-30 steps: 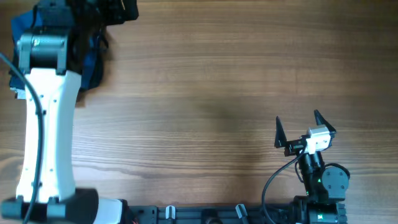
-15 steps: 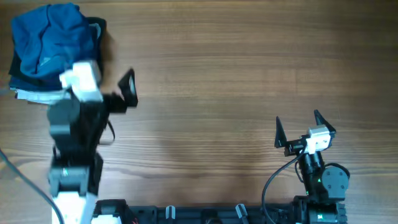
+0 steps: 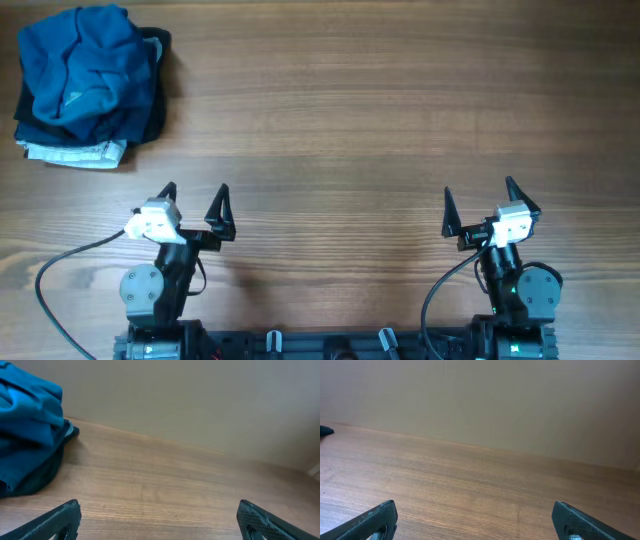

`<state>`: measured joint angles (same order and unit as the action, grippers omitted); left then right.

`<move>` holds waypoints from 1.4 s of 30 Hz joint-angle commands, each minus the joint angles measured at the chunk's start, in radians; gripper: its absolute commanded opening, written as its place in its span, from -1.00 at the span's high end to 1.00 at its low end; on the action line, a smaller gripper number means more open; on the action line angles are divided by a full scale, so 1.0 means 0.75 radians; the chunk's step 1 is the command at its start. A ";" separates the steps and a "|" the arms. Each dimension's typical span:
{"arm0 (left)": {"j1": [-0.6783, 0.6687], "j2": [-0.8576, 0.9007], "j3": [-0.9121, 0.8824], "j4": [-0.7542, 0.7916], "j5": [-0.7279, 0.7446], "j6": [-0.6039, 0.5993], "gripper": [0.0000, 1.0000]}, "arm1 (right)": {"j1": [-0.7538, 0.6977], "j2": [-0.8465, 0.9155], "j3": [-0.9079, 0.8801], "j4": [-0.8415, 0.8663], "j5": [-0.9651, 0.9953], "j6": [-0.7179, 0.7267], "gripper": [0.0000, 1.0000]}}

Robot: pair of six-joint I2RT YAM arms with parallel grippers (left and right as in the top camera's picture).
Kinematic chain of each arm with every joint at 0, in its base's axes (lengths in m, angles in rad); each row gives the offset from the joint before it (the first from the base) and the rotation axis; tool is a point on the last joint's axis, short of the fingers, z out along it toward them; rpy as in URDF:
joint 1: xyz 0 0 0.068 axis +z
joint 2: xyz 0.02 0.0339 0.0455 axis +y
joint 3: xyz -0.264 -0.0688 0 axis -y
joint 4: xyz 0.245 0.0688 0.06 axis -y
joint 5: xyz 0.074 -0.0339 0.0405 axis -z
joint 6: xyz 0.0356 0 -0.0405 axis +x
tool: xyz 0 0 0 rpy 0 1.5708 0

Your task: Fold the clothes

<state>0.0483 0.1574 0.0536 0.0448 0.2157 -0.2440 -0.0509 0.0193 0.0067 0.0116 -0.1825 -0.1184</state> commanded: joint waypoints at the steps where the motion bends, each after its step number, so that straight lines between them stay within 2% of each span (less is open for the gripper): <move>1: 0.008 -0.043 -0.063 -0.002 0.014 -0.015 -1.00 | 0.006 -0.012 -0.002 0.003 0.008 -0.016 -0.99; 7: 0.008 -0.181 -0.064 -0.138 -0.015 0.001 -1.00 | 0.006 -0.012 -0.002 0.003 0.008 -0.017 -1.00; 42: 0.022 -0.206 -0.064 -0.141 -0.055 0.005 -1.00 | 0.006 -0.012 -0.002 0.003 0.008 -0.016 -1.00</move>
<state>0.0593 0.0139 0.0120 -0.0570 0.1844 -0.2459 -0.0509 0.0193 0.0067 0.0116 -0.1825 -0.1184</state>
